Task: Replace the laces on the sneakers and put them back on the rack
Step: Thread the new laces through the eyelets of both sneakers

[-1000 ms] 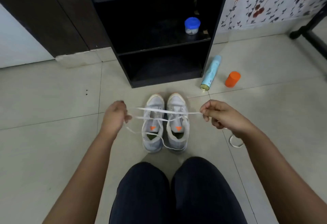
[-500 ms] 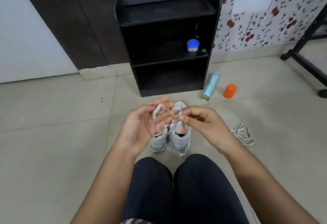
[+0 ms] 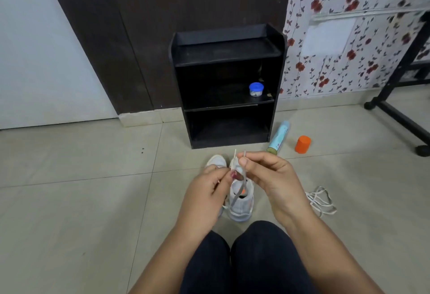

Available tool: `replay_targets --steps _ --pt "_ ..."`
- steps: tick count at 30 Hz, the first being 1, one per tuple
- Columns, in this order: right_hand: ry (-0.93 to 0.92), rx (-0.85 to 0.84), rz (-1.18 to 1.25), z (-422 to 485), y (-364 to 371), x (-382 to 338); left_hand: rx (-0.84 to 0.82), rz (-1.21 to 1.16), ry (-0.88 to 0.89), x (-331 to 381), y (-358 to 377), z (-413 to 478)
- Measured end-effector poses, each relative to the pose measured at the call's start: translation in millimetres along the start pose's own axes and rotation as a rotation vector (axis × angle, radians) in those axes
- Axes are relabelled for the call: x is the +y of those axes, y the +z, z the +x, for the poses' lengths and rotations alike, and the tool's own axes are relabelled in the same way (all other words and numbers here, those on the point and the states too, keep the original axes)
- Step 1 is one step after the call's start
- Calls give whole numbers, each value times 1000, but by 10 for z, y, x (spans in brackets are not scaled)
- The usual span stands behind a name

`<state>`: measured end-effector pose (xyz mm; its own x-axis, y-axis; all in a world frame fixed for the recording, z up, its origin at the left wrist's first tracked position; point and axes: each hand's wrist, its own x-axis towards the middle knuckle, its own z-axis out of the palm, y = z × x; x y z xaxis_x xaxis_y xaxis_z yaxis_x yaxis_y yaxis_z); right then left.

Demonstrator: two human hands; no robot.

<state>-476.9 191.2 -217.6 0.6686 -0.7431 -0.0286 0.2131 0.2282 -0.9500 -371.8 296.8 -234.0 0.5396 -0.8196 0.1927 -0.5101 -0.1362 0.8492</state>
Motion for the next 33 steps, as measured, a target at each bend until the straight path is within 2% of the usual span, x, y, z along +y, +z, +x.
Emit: replay_targets --steps 4,6,7,10,12,17,20,25,28,33 --pt "108 -22 124 -62 74 -31 100 174 132 43 -27 -47" --pt "98 -14 178 -98 133 -35 69 180 146 52 -20 -56" --pt "75 -1 187 -109 158 -31 40 72 110 59 -12 -59" --pt "11 61 172 -117 176 13 -60 -564 -182 144 -38 -70" --pt "-18 65 121 -127 167 39 -71 -751 -294 129 -66 -67" --pt "-63 23 71 -148 128 87 -15 -718 -328 51 -75 -62" --pt "-46 -22 13 -127 74 72 -66 -654 -323 26 -110 -54" --pt "-19 -258 -313 -64 -104 -35 -187 -477 -329 9 -172 -85" --pt "-26 -311 -417 -61 -114 -75 -233 -474 -335 29 -192 -111" --pt "-139 -228 -550 -88 -88 -38 -41 -599 -288 48 -146 -115"
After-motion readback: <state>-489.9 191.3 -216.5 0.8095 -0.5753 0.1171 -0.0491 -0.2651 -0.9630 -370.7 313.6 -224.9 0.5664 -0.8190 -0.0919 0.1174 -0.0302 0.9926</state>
